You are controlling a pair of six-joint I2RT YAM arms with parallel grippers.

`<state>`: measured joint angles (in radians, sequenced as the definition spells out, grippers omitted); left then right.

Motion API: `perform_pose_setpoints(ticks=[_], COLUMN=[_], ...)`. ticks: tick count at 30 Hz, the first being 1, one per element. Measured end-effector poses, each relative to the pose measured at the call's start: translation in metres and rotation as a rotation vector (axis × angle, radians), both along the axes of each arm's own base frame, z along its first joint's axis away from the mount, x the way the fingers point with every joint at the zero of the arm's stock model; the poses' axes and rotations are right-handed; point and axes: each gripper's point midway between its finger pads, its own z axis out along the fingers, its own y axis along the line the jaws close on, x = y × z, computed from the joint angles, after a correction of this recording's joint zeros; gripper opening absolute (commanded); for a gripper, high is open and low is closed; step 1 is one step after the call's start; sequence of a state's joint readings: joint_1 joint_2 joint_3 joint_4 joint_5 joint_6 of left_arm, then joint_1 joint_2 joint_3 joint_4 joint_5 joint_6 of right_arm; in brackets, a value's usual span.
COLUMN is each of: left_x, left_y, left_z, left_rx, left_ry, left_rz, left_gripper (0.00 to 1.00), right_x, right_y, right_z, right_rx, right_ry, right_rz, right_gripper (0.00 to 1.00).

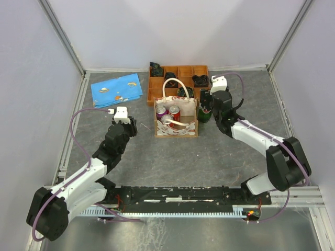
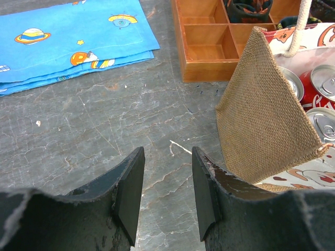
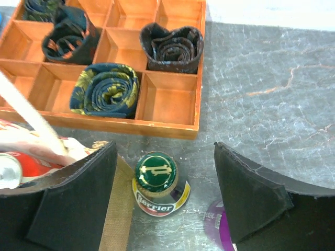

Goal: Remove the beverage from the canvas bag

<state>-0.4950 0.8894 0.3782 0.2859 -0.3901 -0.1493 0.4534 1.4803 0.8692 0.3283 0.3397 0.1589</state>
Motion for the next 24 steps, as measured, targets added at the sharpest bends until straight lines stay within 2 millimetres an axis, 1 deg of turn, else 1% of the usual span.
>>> perform_pose_setpoints(ticks=[3,5,8,10,12,15,17,19,21,24], left_x=[0.0,0.0,0.0,0.0,0.0,0.0,0.0,0.0,0.0,0.0], left_y=[0.0,0.0,0.0,0.0,0.0,0.0,0.0,0.0,0.0,0.0], left_z=[0.0,0.0,0.0,0.0,0.0,0.0,0.0,0.0,0.0,0.0], left_rx=[0.0,0.0,0.0,0.0,0.0,0.0,0.0,0.0,0.0,0.0], left_ry=[0.0,0.0,0.0,0.0,0.0,-0.001,-0.001,0.0,-0.001,0.0], left_rz=[0.0,0.0,0.0,0.0,0.0,0.0,0.0,0.0,0.0,0.001], left_gripper=[0.49,0.49,0.49,0.49,0.49,0.49,0.49,0.49,0.49,0.49], right_x=[-0.008,-0.014,-0.024,-0.03,-0.036,-0.043,-0.046,-0.047,-0.047,-0.045], right_y=[0.005,0.011,0.023,0.031,0.04,0.055,0.067,0.081,0.1,0.123], right_z=[0.018,0.039,0.076,0.106,0.131,0.153,0.158,0.155,0.143,0.113], right_rx=[-0.001,0.008,0.036,0.064,0.088,0.105,0.105,0.097,0.079,0.041], right_ry=[-0.021,-0.053,-0.11,-0.155,-0.188,-0.197,-0.183,-0.156,-0.106,-0.014], right_rz=[0.007,0.019,0.046,0.067,0.095,0.147,0.189,0.232,0.283,0.336], right_gripper=[0.82,0.82,0.82,0.83,0.82,0.81,0.79,0.78,0.75,0.71])
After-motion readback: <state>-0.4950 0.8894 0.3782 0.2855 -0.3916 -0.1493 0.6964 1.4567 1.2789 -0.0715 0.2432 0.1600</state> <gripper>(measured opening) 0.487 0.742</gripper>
